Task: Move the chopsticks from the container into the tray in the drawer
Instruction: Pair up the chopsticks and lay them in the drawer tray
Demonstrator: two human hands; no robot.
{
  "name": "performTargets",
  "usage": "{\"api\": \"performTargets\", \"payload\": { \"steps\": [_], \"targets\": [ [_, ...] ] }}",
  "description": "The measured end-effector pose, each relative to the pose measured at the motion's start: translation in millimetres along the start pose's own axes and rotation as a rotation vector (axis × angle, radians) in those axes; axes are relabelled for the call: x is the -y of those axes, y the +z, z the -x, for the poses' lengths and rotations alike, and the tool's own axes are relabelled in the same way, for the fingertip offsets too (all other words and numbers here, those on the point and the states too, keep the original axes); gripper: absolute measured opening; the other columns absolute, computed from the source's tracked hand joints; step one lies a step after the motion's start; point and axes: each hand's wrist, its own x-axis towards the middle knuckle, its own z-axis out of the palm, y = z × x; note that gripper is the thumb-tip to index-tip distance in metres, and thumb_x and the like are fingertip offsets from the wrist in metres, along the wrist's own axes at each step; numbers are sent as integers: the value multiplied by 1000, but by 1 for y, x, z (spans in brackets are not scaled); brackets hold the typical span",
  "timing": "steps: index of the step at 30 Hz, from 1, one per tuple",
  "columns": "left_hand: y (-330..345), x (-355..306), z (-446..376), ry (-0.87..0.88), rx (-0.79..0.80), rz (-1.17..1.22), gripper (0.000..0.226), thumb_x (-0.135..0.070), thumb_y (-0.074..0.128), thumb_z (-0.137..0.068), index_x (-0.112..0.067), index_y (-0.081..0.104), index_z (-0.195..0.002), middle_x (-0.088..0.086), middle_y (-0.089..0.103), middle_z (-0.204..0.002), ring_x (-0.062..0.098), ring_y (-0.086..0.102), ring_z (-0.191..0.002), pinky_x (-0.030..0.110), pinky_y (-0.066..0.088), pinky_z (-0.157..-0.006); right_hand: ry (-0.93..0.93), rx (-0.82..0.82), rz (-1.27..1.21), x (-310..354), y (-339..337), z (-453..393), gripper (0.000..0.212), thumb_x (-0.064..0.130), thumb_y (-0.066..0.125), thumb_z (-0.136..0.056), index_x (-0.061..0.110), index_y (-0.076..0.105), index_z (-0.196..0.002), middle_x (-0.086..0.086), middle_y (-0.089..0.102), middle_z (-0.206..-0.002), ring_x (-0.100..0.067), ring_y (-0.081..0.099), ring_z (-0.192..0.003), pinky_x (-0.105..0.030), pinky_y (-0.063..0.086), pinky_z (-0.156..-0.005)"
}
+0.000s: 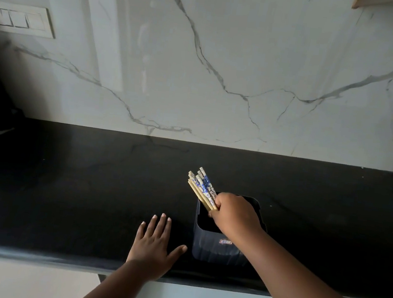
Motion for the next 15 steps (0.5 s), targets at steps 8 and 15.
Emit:
{"api": "performTargets", "payload": {
  "steps": [8, 15],
  "targets": [
    [-1, 0, 0, -26, 81, 55, 91, -76, 14, -86, -17, -7, -152, 2, -16, -161, 20, -19, -146, 41, -12, -116, -57, -133, -376, 2, -74, 10, 25, 30, 75, -80, 14, 62, -66, -1, 62, -56, -9, 51, -48, -26, 44, -52],
    [-85, -3, -9, -85, -390, 571, 60, -52, 54, -90, -28, 41, -143, 5, 17, -160, 25, 7, -148, 50, 15, -116, -3, -11, -1060, 6, -155, 10, 8, 14, 75, -82, 10, 73, -90, -6, 77, -82, -22, 75, -75, -28, 59, -61]
  ]
}}
